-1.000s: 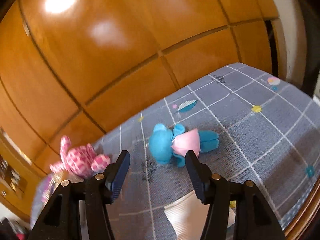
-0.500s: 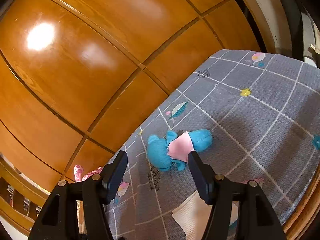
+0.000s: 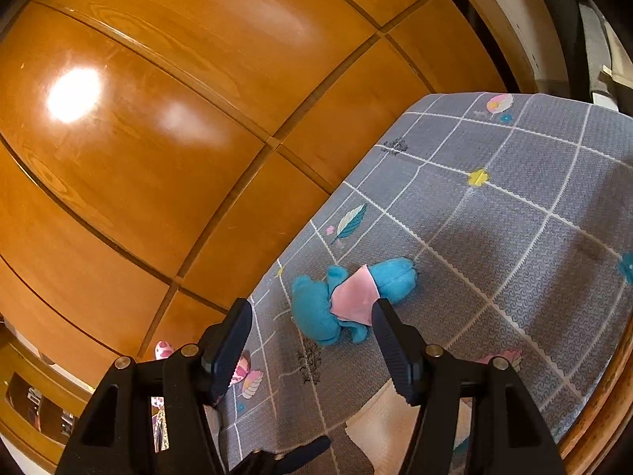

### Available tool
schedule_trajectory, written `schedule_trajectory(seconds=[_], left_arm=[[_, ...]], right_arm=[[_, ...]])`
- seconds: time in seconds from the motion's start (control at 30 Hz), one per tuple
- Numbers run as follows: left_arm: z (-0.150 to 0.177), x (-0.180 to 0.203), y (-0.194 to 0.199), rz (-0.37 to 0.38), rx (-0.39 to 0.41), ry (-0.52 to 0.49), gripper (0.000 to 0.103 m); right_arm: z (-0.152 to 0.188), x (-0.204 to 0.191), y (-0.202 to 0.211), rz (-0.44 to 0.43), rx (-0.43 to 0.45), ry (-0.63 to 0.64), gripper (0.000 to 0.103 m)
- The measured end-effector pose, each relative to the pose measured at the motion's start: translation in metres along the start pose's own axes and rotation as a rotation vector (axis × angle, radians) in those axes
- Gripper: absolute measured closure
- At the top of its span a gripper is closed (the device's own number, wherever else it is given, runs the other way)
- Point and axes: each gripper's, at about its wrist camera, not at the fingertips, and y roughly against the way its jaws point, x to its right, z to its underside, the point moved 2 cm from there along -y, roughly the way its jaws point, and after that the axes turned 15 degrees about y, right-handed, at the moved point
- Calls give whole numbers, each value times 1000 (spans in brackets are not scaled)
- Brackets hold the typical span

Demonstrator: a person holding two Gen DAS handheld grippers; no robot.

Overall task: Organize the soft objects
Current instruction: 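Grasp the white tissue with the left tool and lift it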

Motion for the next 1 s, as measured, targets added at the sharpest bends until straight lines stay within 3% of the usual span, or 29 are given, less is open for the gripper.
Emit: schedule_trajectory(seconds=[0.13, 0.2, 0.27, 0.33, 0.4, 0.47, 0.57, 0.67, 1.0], left_arm=[[-10, -1, -14, -6, -11, 17, 16], [-16, 0, -20, -15, -13, 20, 11], [-18, -2, -23, -5, -13, 35, 14], [-20, -6, -21, 30, -6, 74, 31], [-21, -7, -17, 63, -11, 92, 66], [-21, -8, -13, 75, -18, 100, 91], [-14, -20, 0, 103, -5, 177, 92], [-4, -38, 16, 76, 29, 259, 92], [60, -112, 80, -257, 161, 479, 92]], right_arm=[[0, 0, -1, 0, -3, 2, 39], [0, 0, -1, 1, -4, 0, 39], [0, 1, -2, 1, -6, -1, 39], [1, 2, -3, 0, -10, -4, 39], [1, 2, -3, 3, -10, -4, 39], [1, 2, -4, 8, -9, -3, 39], [2, 2, -5, 10, -12, -1, 39], [2, 2, -5, 15, -14, 6, 39], [4, 0, -10, 32, -54, 31, 39]])
